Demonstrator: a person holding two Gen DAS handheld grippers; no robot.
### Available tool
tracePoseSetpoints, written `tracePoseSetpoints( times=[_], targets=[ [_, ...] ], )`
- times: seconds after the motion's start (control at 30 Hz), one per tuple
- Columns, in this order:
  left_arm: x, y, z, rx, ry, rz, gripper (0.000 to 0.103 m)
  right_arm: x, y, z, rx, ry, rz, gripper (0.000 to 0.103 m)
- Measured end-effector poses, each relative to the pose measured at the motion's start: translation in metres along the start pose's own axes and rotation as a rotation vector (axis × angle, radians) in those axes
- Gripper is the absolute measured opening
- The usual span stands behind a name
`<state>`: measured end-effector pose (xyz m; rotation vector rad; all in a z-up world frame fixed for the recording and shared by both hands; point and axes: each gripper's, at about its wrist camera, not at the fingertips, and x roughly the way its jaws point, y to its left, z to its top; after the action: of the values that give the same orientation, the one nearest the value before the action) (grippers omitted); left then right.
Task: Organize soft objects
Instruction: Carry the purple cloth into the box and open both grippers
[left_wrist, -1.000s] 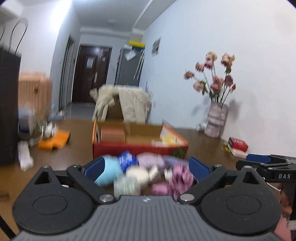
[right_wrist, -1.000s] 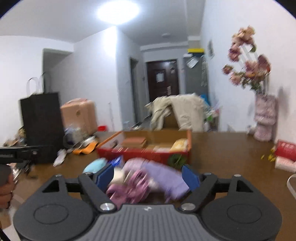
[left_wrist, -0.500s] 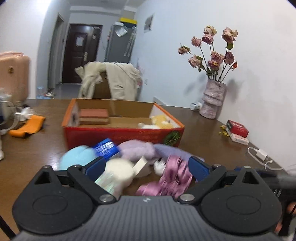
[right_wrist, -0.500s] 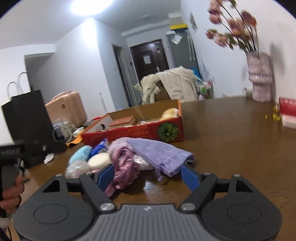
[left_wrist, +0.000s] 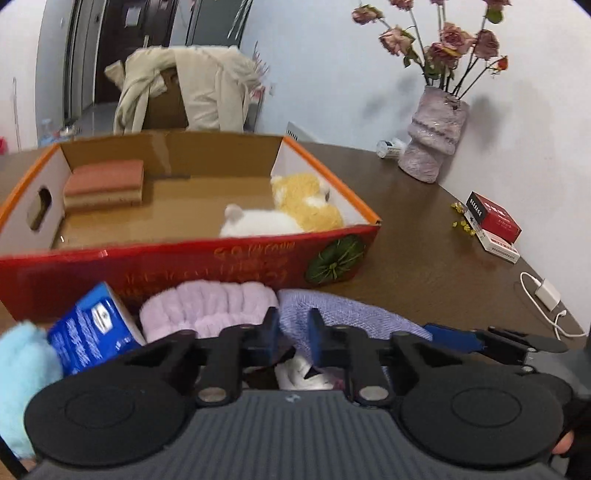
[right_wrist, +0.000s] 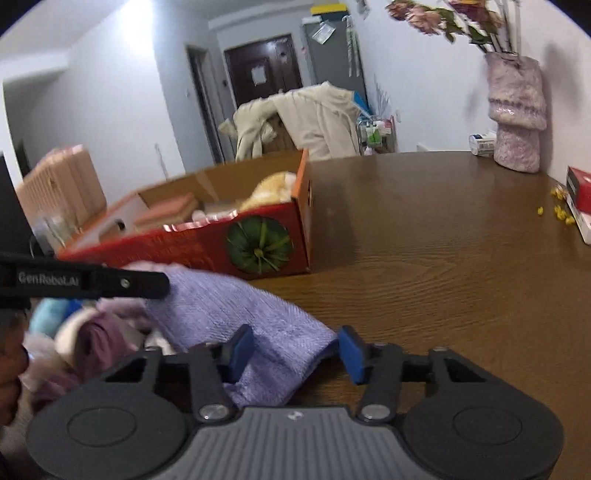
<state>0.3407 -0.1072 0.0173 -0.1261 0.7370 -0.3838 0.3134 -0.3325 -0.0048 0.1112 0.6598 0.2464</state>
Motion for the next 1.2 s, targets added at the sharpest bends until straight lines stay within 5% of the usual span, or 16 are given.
tracePoseSetpoints(
  times=[0.07,0.23,0.6,0.8,1.03,1.2],
  targets=[
    [0.001,0.002,-0.003,-0.026,-0.002,-0.013,0.009,0.003,0.003,-0.001,-0.042,0.007,-0.015,0.041],
    [-0.005,-0.003,-0.008,-0.032,-0.013,-0.028,0.007,0.001,0.011,-0.004,-0.097,-0.003,-0.006,0.01],
    [-0.1,-0.032,-0.011,0.057,-0.233,-0.097,0.006,-0.085,0.038,0.015,-0.116,-0.21,0.1,0.007],
    [-0.12,-0.021,-0.003,0.067,-0.276,-0.101,0.006,-0.088,0.059,0.032,-0.156,-0.22,0.148,0.007],
    [-0.085,0.014,0.091,0.089,-0.27,-0.085,0.006,-0.032,0.072,0.133,-0.301,-0.21,0.174,0.007],
    [-0.003,0.061,0.149,-0.023,-0.165,-0.025,0.006,0.077,0.069,0.212,-0.299,-0.027,0.178,0.007]
  ],
)
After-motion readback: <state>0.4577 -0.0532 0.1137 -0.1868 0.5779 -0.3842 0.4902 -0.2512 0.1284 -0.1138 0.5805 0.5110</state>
